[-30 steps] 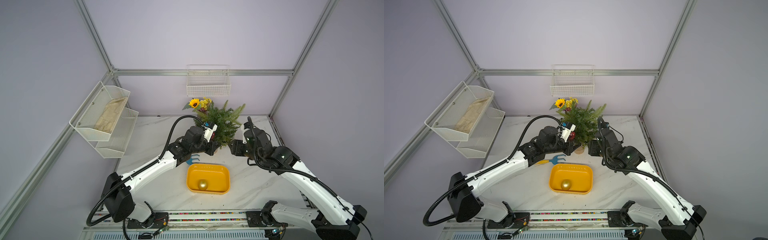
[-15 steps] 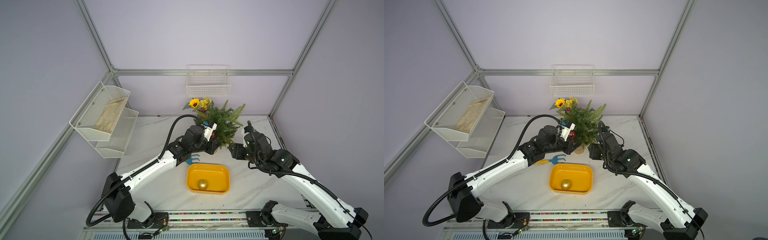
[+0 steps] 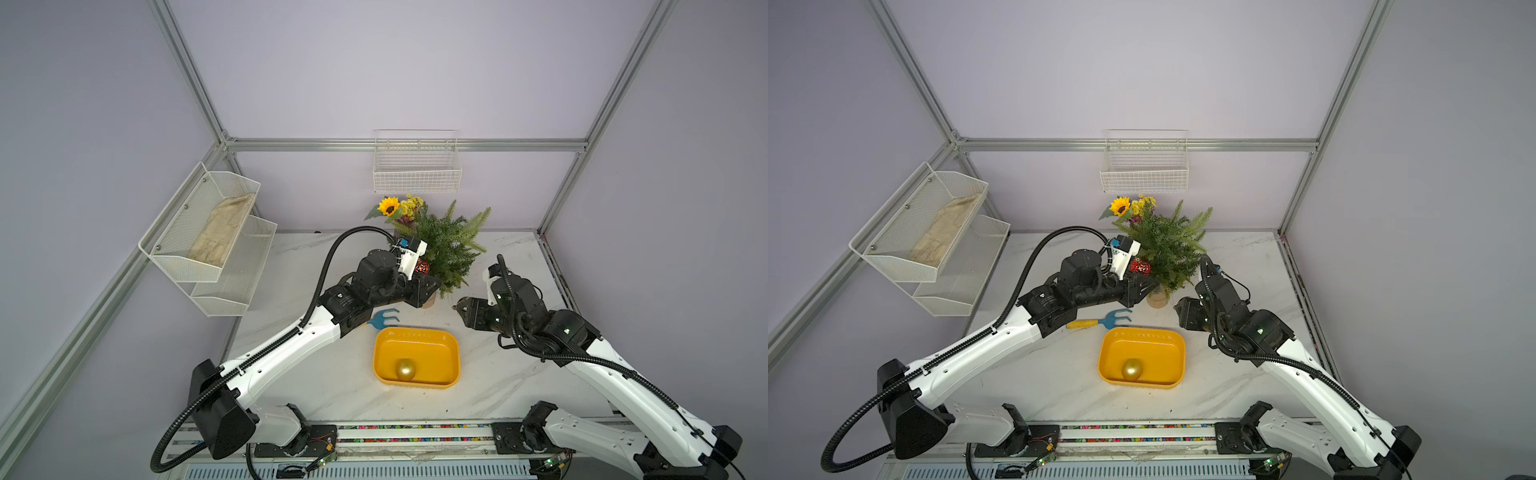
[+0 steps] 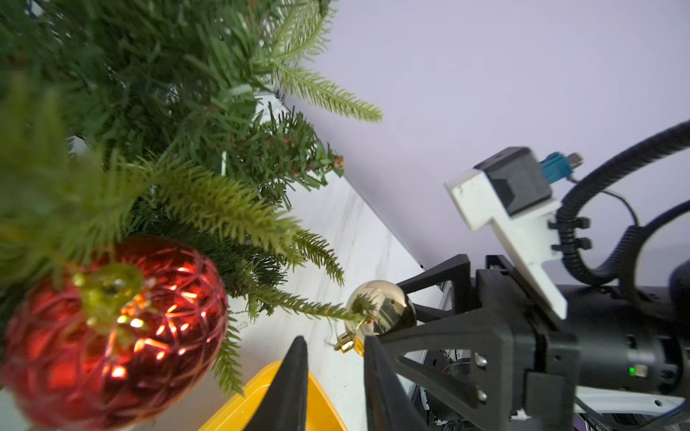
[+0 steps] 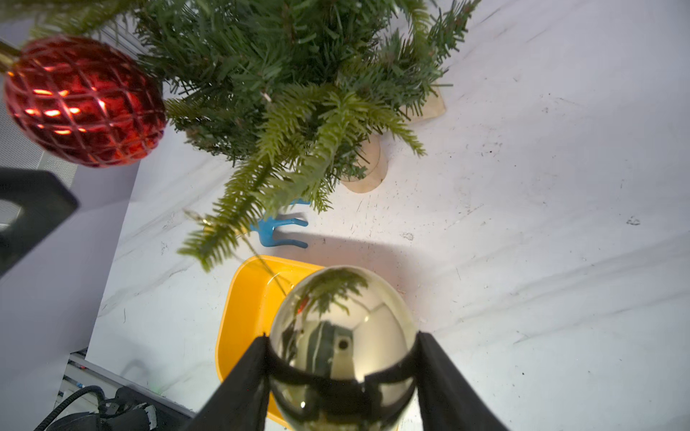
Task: Decorate the small christmas tree with ornaments
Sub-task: Hang an ornament on the christmas tree.
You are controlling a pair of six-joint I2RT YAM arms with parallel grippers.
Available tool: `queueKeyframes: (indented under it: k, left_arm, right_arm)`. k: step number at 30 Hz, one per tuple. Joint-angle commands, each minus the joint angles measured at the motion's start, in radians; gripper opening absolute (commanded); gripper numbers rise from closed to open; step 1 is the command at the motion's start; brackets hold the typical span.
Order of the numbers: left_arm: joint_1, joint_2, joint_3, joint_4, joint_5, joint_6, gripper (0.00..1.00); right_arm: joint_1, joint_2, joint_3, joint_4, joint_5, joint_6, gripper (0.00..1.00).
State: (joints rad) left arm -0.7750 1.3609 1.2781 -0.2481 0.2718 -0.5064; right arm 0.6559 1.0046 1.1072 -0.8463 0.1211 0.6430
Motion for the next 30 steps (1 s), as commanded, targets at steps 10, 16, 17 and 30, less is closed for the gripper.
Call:
queueKeyframes:
  k: [10,16,17,30]
  left_arm:
    - [-0.003,-0.065,-0.014,0.026,-0.036,-0.012,0.29]
    - [-0.004,-0.082,-0.024,-0.005,-0.062,-0.001,0.29]
    - [-0.004,-0.090,-0.030,-0.012,-0.071,0.001,0.29]
    - [-0.085,-0.193,-0.122,-0.309,-0.310,-0.024,0.32]
  right_arm:
    - [-0.004,-0.025,-0.011,0.042,-0.023,0.030,0.74]
    - [-0.004,-0.039,-0.007,0.037,-0.025,0.041,0.76]
    - [-0.004,-0.041,-0.007,0.035,-0.025,0.042,0.75]
    - [-0.004,-0.040,-0.028,0.060,-0.042,0.057,0.72]
